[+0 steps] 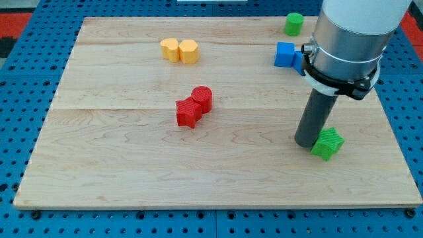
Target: Push green circle above blue cube
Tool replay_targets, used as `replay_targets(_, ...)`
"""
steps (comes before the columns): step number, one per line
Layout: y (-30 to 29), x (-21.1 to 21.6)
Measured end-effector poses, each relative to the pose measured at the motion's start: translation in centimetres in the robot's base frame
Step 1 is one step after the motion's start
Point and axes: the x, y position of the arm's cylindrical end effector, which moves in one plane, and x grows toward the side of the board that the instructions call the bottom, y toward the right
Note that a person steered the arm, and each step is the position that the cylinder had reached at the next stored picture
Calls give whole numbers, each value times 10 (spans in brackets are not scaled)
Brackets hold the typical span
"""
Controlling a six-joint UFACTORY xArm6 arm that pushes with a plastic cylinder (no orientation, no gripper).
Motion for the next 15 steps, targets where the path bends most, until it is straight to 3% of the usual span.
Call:
replay_targets(1,16,-17)
replay_targets(2,9,-93)
replay_targets(5,-113,-225)
replay_targets(6,-109,-249)
replay_targets(8,-49,-242)
replay_targets(9,15,-242)
replay_targets(10,44,-266)
replay_targets(11,36,-316)
replay_targets(14,11,-320)
replay_targets(15,-40,-319)
